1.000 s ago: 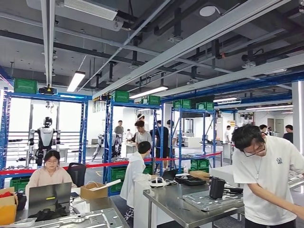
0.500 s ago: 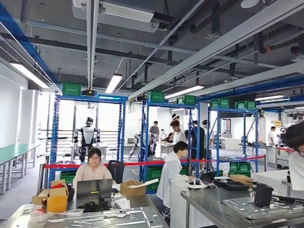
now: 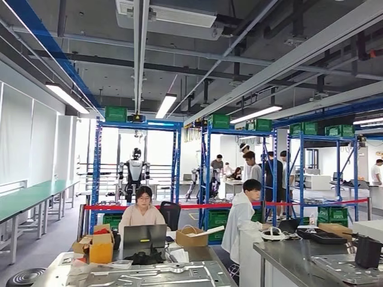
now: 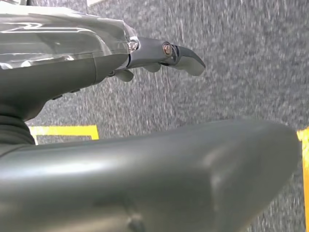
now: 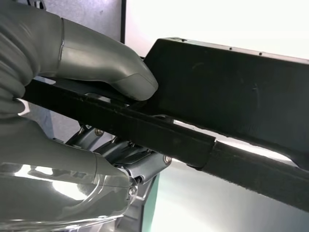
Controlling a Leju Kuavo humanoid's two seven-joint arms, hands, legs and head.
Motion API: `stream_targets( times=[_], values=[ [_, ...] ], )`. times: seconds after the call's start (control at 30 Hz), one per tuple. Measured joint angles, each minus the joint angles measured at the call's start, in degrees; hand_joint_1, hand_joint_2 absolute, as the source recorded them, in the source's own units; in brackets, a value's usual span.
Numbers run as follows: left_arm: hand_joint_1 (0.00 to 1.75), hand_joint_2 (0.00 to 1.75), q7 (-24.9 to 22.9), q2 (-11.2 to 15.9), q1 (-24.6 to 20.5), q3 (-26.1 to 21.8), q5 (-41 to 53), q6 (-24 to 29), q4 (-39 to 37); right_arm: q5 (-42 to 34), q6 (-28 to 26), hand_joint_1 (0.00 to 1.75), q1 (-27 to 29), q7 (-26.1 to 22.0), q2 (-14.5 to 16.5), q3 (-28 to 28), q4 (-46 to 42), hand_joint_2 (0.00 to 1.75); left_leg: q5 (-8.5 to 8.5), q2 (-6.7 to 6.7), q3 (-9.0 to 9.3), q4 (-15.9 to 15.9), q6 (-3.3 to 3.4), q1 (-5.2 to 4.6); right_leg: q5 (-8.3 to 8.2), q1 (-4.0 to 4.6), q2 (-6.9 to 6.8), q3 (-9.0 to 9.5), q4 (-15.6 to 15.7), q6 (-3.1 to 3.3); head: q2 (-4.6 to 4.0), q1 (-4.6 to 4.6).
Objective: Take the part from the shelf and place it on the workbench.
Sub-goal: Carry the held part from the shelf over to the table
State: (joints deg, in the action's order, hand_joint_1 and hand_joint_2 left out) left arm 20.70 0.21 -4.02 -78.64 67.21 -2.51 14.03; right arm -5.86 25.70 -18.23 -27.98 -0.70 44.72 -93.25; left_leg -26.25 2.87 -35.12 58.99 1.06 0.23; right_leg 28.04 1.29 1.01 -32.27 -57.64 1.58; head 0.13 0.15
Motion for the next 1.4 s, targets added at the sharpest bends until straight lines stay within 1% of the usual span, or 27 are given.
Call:
stream_targets(
  times=[0.07, 0.1, 0.17, 0.23, 0.27, 0.3, 0.37, 0.43, 0.5, 0.57, 0.63, 0.7, 0.73, 0.77, 0.8, 0.87, 0.9, 0.97, 1.07, 1.1, 1.13, 1.2, 1.23, 1.27, 1.3, 1.37, 1.4],
  values=[
    [0.00, 1.75, 0.1, 0.0, -0.1, 0.0, 0.0, -0.1, 0.0, -0.2, 0.0, 1.75, -0.4, 0.2, 0.5, -0.1, 0.1, 1.75, -0.85, -0.53, -0.28, 0.8, -0.48, -0.06, -0.54, -0.36, -0.37, 0.42, 1.0, 0.04, 0.00, 0.00],
    [0.00, 1.75, 0.2, -0.1, -0.1, 0.0, 0.0, -0.1, 0.0, -0.2, 0.0, 1.75, -0.6, 0.2, 0.7, -0.1, 0.1, 1.75, -2.11, -0.93, -1.00, 2.5, -0.76, -0.04, -0.77, -0.58, -0.64, 0.61, 1.5, 0.04, 0.00, 0.00],
    [0.00, 1.75, 0.5, -0.1, -0.3, 0.0, 0.0, -0.1, 0.0, -0.4, 0.0, 1.75, -0.7, 0.2, 0.9, -0.2, 0.3, 1.75, -5.58, -1.61, -3.85, 8.9, -1.40, 0.34, -0.84, -0.73, -1.18, 0.70, 1.7, 0.07, 0.00, 0.00],
    [0.00, 1.75, 0.6, -0.1, -0.2, 0.0, 0.0, -0.2, 0.0, -0.5, 0.0, 1.75, -0.5, 0.2, 0.9, -0.3, 0.6, 1.75, -7.17, -1.88, -6.25, 14.2, -2.09, 0.91, -0.71, -0.91, -1.62, 0.73, 1.6, -0.10, 0.00, 0.00],
    [0.00, 1.75, 0.6, -0.1, -0.1, 0.0, 0.0, -0.2, 0.0, -0.5, 0.0, 1.75, -0.5, 0.3, 0.9, -0.3, 0.7, 1.75, -6.43, -2.04, -6.13, 14.0, -2.49, 1.23, -0.59, -1.06, -1.76, 0.78, 1.6, -0.30, 0.00, 0.00],
    [0.00, 1.75, 0.7, 0.0, 0.0, 0.0, 0.0, -0.2, 0.0, -0.6, 0.0, 1.75, -0.5, 0.3, 1.0, -0.3, 0.9, 1.75, -4.78, -2.26, -4.93, 11.7, -2.90, 1.58, -0.42, -1.26, -1.84, 0.89, 1.4, -0.59, 0.00, 0.00],
    [0.00, 1.75, 0.7, -0.1, 0.0, 0.0, 0.0, -0.2, 0.0, -0.7, 0.0, 1.75, -0.5, 0.3, 1.0, -0.4, 0.9, 1.75, -1.55, -2.85, -1.25, 4.6, -3.69, 2.06, 0.17, -1.51, -1.91, 0.97, 0.8, -1.48, 0.00, 0.01],
    [0.00, 1.75, 0.8, -0.1, -0.2, 0.0, 0.0, -0.3, 0.0, -0.8, 0.0, 1.75, -0.5, 0.3, 1.0, -0.5, 1.0, 1.75, -0.93, -3.18, 0.68, 0.8, -3.23, 2.00, 0.71, -1.47, -1.91, 0.82, 0.1, -2.32, 0.00, -0.01],
    [0.00, 1.75, 0.8, -0.1, -0.1, 0.0, 0.0, -0.3, 0.0, -0.9, 0.0, 1.75, -0.5, 0.3, 1.0, -0.6, 1.0, 1.75, -1.48, -3.11, 0.78, 0.6, -1.95, 1.67, 0.96, -1.57, -1.96, 0.84, 0.0, -2.82, 0.00, -0.03],
    [0.00, 1.75, 0.8, -0.1, 0.0, 0.0, 0.0, -0.3, 0.0, -1.0, 0.0, 1.75, -0.5, 0.3, 1.0, -0.6, 1.0, 1.75, -1.59, -3.02, 0.97, 0.5, -1.06, 1.53, 1.76, -1.84, -1.88, 0.69, -0.9, -3.23, 0.00, -0.03],
    [0.00, 1.75, 0.9, -0.1, -0.1, 0.0, 0.0, -0.3, 0.0, -1.1, 0.0, 1.75, -0.5, 0.3, 1.0, -0.7, 1.0, 1.75, -1.74, -2.92, 1.17, 0.4, -0.40, 1.44, 4.28, -1.92, -1.68, -1.70, -5.9, -3.46, 0.00, -0.03],
    [0.00, 1.75, 0.9, -0.1, -0.2, 0.0, 0.0, -0.3, 0.0, -1.1, 0.0, 1.75, -0.4, 0.3, 1.0, -0.7, 1.0, 1.75, -2.00, -2.80, 1.32, 0.5, 0.05, 1.12, 7.11, -1.88, -1.59, -6.26, -13.9, -3.38, 0.00, -0.04],
    [0.00, 1.75, 1.0, -0.1, -0.1, 0.0, 0.0, -0.3, 0.0, -1.1, 0.0, 1.75, -0.4, 0.3, 1.0, -0.7, 1.1, 1.75, -2.16, -2.72, 1.46, 0.5, 0.23, 0.92, 7.46, -1.84, -1.56, -8.10, -16.6, -3.24, 0.00, -0.04],
    [0.00, 1.75, 1.0, -0.1, -0.1, 0.0, 0.0, -0.3, 0.0, -1.1, 0.0, 1.75, -0.3, 0.3, 1.0, -0.8, 1.1, 1.75, -2.34, -2.59, 1.69, 0.5, 0.37, 0.73, 6.62, -1.73, -1.51, -8.95, -17.2, -2.97, 0.00, -0.04],
    [0.00, 1.75, 1.0, -0.2, -0.1, 0.0, 0.0, -0.3, 0.0, -1.1, 0.0, 1.75, -0.3, 0.3, 1.0, -0.8, 1.1, 1.75, -2.58, -2.43, 2.03, 0.5, 0.45, 0.58, 4.62, -1.53, -1.40, -8.62, -15.3, -2.56, 0.00, -0.04],
    [0.00, 1.75, 1.0, -0.3, -0.1, 0.0, 0.0, -0.3, 0.0, -1.1, 0.0, 1.75, -0.3, 0.3, 1.0, -0.8, 1.1, 1.75, -3.09, -2.10, 2.74, 0.4, 0.44, 0.47, -0.19, -0.77, -1.03, -5.92, -7.8, -1.40, 0.00, -0.03],
    [0.00, 1.75, 1.0, -0.5, -0.2, 0.0, 0.0, -0.3, 0.0, -1.1, 0.0, 1.75, -0.4, 0.3, 1.0, -0.8, 1.1, 1.75, -3.30, -1.97, 2.95, 0.4, 0.34, 0.51, -1.70, -0.42, -0.88, -4.66, -4.5, -0.86, 0.00, -0.03],
    [0.00, 1.75, 1.1, -0.7, -0.1, -0.1, 0.0, -0.4, 0.0, -1.1, 0.0, 1.75, -0.5, 0.3, 1.0, -0.9, 1.1, 1.75, -3.59, -1.83, 3.02, 0.2, -0.08, 0.68, -1.95, 0.10, -0.73, -3.52, -1.8, -0.18, 0.01, -0.02],
    [0.00, 1.75, 1.2, -0.7, -0.1, -0.1, 0.0, -0.4, 0.0, -1.2, 0.0, 1.75, -0.5, 0.3, 1.1, -1.0, 1.1, 1.75, -4.19, -1.96, 3.33, 0.2, -0.81, 0.78, -1.67, -0.14, -0.91, -2.31, 0.0, -0.08, 0.01, -0.03],
    [0.00, 1.75, 1.2, -0.7, -0.2, -0.1, 0.0, -0.5, 0.0, -1.2, 0.0, 1.75, -0.6, 0.3, 1.2, -1.0, 1.1, 1.75, -4.92, -2.06, 2.90, 1.4, -1.00, 0.74, -1.69, -0.34, -1.01, -1.70, 0.6, -0.08, 0.01, -0.03],
    [0.00, 1.75, 1.3, -0.7, -0.2, -0.1, 0.0, -0.5, 0.0, -1.2, 0.0, 1.75, -0.6, 0.3, 1.3, -1.0, 1.0, 1.75, -6.06, -2.16, 1.76, 3.8, -1.16, 0.76, -1.64, -0.53, -1.13, -1.13, 1.1, -0.09, 0.01, -0.03],
    [0.00, 1.75, 1.3, -0.7, -0.2, -0.1, 0.0, -0.5, 0.0, -1.2, 0.0, 1.75, -0.6, 0.3, 1.4, -1.0, 1.1, 1.75, -8.63, -2.23, -2.29, 10.9, -1.58, 0.84, -1.19, -0.60, -1.22, -0.47, 1.3, 0.00, 0.00, -0.02],
    [0.00, 1.75, 1.3, -0.6, -0.1, -0.1, 0.0, -0.5, 0.0, -1.2, 0.0, 1.75, -0.5, 0.3, 1.4, -1.0, 1.1, 1.75, -9.08, -2.25, -4.16, 13.7, -1.85, 0.96, -0.87, -0.66, -1.23, -0.12, 1.3, -0.07, 0.00, -0.02],
    [0.00, 1.75, 1.3, -0.6, 0.0, -0.1, 0.0, -0.5, 0.0, -1.2, 0.0, 1.75, -0.5, 0.3, 1.4, -1.0, 1.1, 1.75, -8.45, -2.27, -5.20, 14.7, -2.12, 1.11, -0.52, -0.76, -1.22, 0.30, 1.2, -0.20, 0.00, -0.01],
    [0.00, 1.75, 1.3, -0.6, 0.1, -0.1, 0.0, -0.5, 0.0, -1.2, 0.0, 1.75, -0.4, 0.3, 1.4, -1.0, 1.1, 1.75, -6.72, -2.31, -5.16, 13.5, -2.40, 1.31, -0.12, -0.89, -1.19, 0.84, 1.2, -0.40, 0.00, -0.02],
    [0.00, 1.75, 1.4, -0.6, 0.1, -0.1, 0.0, -0.5, 0.0, -1.2, 0.0, 1.75, -0.4, 0.3, 1.4, -1.0, 1.2, 1.75, -2.11, -2.54, -2.63, 6.8, -2.94, 1.74, 0.84, -1.14, -1.16, 1.98, 1.1, -1.04, 0.00, -0.01],
    [0.00, 1.75, 1.4, -0.6, 0.1, -0.1, 0.0, -0.5, 0.0, -1.2, 0.0, 1.75, -0.4, 0.3, 1.4, -1.0, 1.2, 1.75, -0.82, -2.68, -1.25, 3.6, -2.90, 1.81, 1.35, -1.12, -1.13, 2.35, 0.9, -1.45, 0.00, -0.02]
  ],
)
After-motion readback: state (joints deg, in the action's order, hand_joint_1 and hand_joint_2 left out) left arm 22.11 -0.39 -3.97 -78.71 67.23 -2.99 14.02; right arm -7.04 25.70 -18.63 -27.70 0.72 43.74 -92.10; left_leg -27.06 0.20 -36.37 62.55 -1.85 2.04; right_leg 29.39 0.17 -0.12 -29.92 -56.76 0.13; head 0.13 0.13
